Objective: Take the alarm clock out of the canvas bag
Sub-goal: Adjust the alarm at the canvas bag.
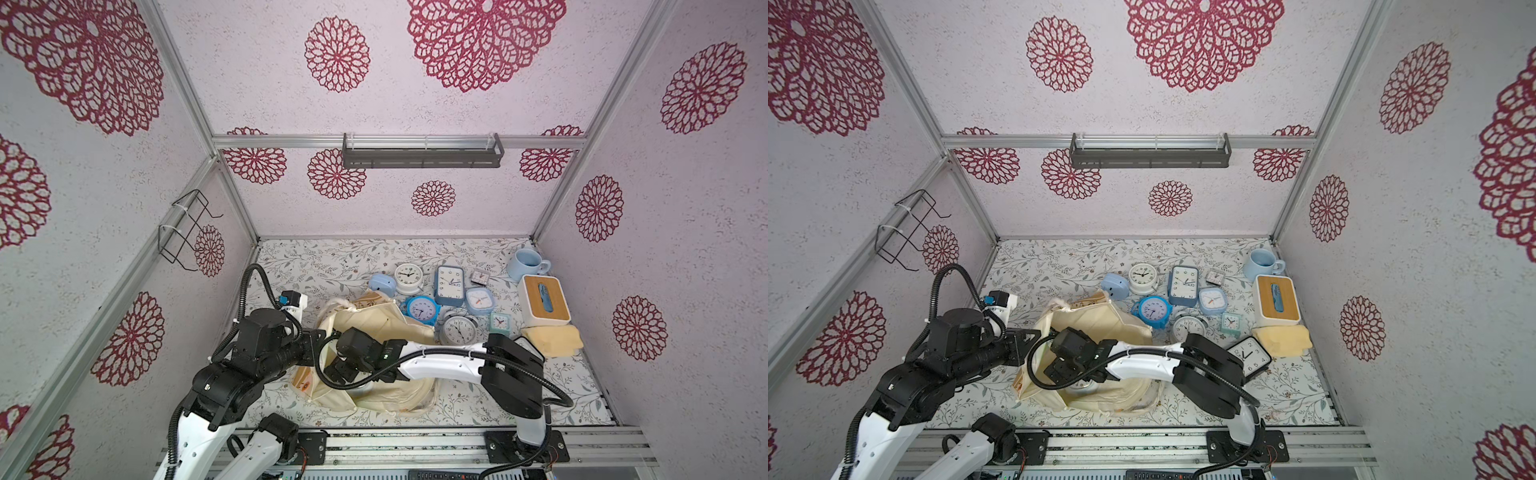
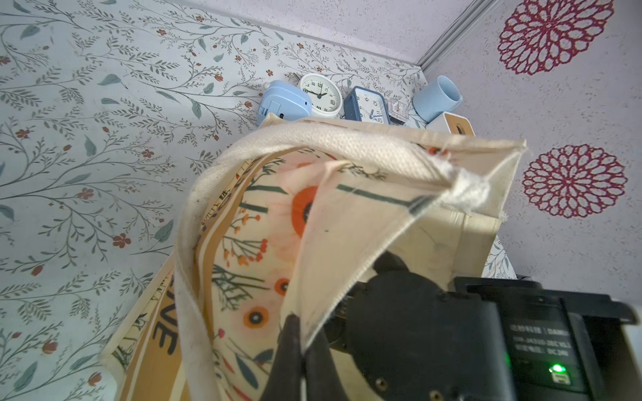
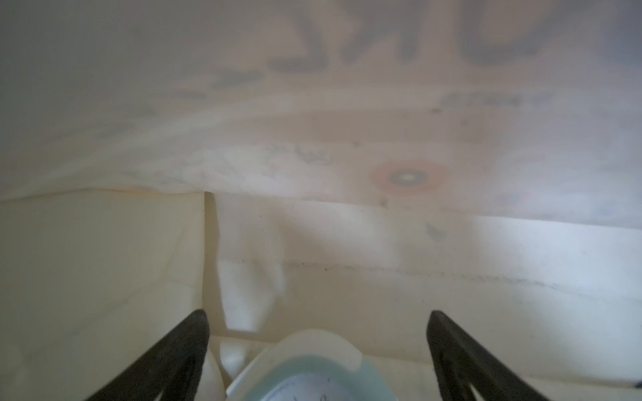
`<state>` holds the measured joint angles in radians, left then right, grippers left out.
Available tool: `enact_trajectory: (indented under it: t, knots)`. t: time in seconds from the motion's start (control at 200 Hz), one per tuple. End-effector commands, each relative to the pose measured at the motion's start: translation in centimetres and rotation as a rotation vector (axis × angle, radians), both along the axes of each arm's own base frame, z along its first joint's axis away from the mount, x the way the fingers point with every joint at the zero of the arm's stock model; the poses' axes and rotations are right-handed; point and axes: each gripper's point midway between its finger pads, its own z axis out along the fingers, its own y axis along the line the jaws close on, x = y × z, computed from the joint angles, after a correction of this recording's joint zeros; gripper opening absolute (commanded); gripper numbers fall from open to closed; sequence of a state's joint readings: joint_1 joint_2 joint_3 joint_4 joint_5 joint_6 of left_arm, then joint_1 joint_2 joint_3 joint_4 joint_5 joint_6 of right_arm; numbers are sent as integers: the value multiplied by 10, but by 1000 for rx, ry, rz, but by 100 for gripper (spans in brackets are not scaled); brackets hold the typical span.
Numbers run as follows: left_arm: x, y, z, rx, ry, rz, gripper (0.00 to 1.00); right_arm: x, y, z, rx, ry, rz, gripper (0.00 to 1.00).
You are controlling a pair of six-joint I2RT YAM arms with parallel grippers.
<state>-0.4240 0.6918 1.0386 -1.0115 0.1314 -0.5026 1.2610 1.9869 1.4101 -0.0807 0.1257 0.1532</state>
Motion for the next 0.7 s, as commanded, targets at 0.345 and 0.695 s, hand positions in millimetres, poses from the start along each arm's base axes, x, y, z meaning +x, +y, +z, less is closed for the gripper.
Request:
enact_trajectory:
  t: [0.345,0.695]
  knots:
    - [7,13,26,77,-110,26,0,-25,-88,-66,-545,24,63,98]
    - [18,23,61,181,-263,42,0,45,-149,-60,-568,73,-232,77]
